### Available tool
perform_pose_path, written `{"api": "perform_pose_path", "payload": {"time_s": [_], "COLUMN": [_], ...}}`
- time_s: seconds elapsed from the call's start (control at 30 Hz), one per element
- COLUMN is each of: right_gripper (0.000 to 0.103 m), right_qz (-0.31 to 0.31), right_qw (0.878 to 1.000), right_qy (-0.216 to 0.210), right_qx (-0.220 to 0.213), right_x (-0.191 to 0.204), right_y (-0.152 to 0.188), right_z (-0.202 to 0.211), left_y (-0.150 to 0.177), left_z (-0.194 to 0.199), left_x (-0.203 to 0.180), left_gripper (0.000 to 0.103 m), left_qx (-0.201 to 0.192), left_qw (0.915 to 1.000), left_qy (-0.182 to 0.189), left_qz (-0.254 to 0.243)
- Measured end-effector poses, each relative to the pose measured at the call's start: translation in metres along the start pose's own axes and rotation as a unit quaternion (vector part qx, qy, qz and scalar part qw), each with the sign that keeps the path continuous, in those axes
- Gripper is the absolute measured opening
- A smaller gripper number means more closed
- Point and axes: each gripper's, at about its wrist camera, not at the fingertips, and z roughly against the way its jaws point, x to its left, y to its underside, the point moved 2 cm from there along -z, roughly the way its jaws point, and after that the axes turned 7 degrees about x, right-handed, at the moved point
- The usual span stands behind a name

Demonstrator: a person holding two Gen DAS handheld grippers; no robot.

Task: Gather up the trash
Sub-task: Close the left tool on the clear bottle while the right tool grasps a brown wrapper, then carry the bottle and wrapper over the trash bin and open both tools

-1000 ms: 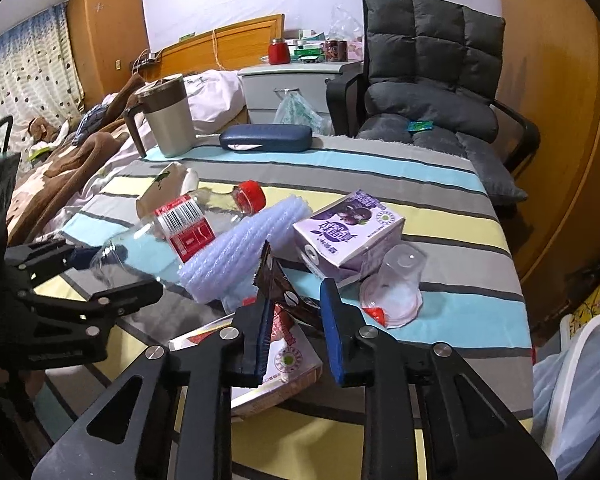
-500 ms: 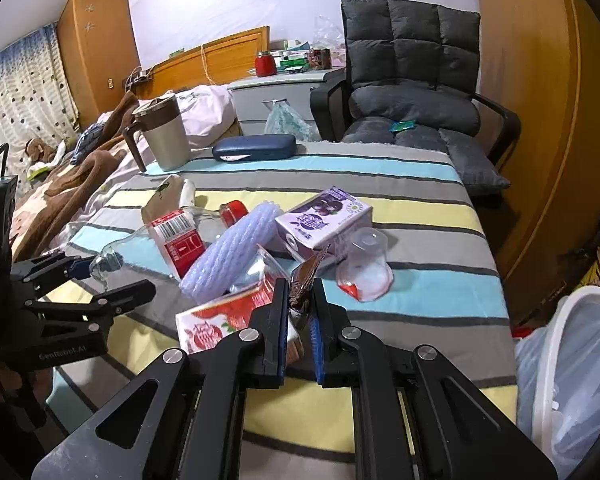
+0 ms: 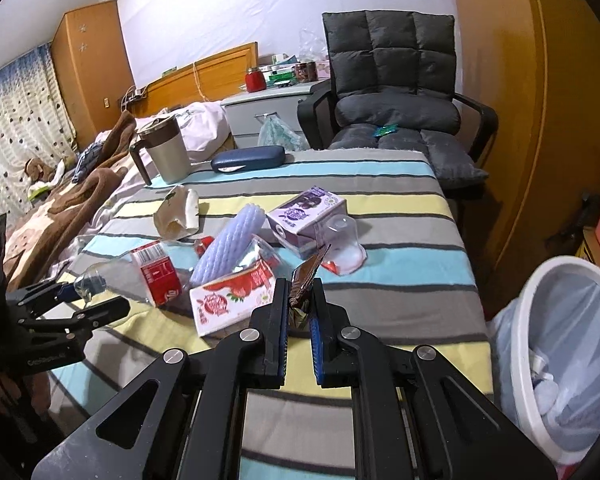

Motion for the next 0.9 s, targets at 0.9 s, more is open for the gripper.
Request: {"api": "perform_pose_path", "payload": {"time_s": [0.9], "right_gripper": [0.012], "right_qz": [-0.023], "right_qw": [1.0], "right_qy": [-0.001], "right_qx": [-0.003], "right_x": [-0.009], "right_y": [0.024], "right_z": [0.024], "left_y": [0.014], "left_z": [-0.003], "left_x": [-0.027], "left_gripper": [0.064], "left_qx": [0.068], "left_qw": [0.9964], "left_qy": [0.018], "left_qz": [-0.047]}}
